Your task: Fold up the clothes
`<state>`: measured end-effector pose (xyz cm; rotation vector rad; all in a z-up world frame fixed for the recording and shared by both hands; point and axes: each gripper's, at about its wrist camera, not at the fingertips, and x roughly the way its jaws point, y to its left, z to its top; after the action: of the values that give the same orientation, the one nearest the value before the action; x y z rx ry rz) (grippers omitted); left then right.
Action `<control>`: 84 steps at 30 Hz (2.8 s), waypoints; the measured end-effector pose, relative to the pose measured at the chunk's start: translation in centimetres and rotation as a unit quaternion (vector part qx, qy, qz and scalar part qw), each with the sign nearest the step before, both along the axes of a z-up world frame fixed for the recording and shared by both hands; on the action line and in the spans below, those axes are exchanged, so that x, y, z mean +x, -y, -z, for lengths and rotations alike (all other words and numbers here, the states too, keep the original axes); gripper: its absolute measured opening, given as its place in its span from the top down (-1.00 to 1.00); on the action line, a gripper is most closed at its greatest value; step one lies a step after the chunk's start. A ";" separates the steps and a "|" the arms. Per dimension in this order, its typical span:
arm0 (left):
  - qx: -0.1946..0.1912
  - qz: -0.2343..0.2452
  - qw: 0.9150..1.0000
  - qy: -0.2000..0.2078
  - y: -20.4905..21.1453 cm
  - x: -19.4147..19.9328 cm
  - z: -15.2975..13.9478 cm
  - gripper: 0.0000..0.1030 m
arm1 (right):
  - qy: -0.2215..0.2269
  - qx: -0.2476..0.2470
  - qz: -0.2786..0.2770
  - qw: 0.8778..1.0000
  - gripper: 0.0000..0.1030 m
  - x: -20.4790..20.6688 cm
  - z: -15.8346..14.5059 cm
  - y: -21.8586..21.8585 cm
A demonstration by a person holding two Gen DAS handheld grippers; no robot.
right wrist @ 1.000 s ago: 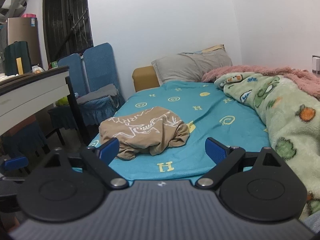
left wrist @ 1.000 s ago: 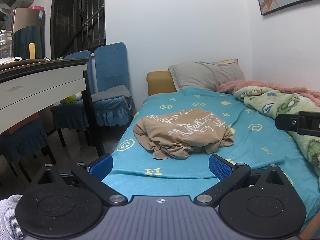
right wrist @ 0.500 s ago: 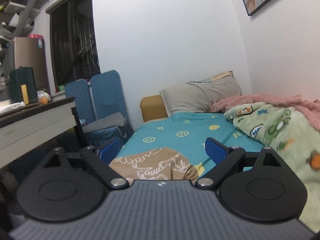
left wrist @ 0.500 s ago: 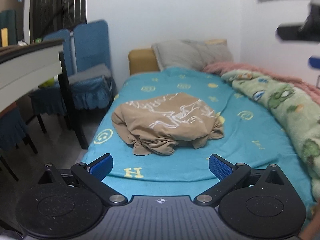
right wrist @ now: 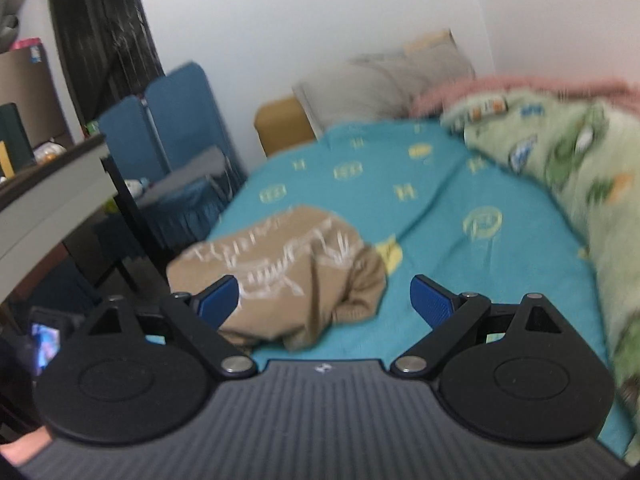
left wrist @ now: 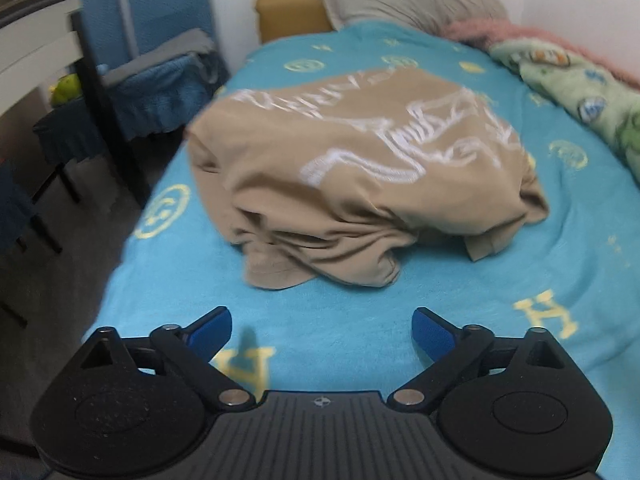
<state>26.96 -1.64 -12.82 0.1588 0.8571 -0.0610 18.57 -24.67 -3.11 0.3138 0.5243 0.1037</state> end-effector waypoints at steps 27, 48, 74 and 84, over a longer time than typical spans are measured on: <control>-0.137 -0.048 0.948 0.283 -7.8 -9.1 -13.8 0.87 | -0.005 -0.072 -0.016 0.997 -0.81 1.6 2.6 -3.1; -0.205 -0.145 0.942 0.224 -14.5 -5.3 -11.9 0.80 | -0.068 -0.181 -0.095 0.977 -0.57 7.8 6.9 -7.5; 0.003 -0.009 0.983 0.183 -9.9 -5.5 -10.2 -0.60 | 0.036 -0.105 0.010 0.994 -0.47 14.1 4.7 -2.8; 0.246 0.125 0.955 0.107 0.7 -2.4 -0.1 -0.58 | 0.039 -0.074 0.002 0.997 -0.48 7.0 -0.8 -1.7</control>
<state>24.56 -2.36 -12.69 0.7299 0.6181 -0.0653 25.57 -23.00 -2.29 0.1662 0.4507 0.0727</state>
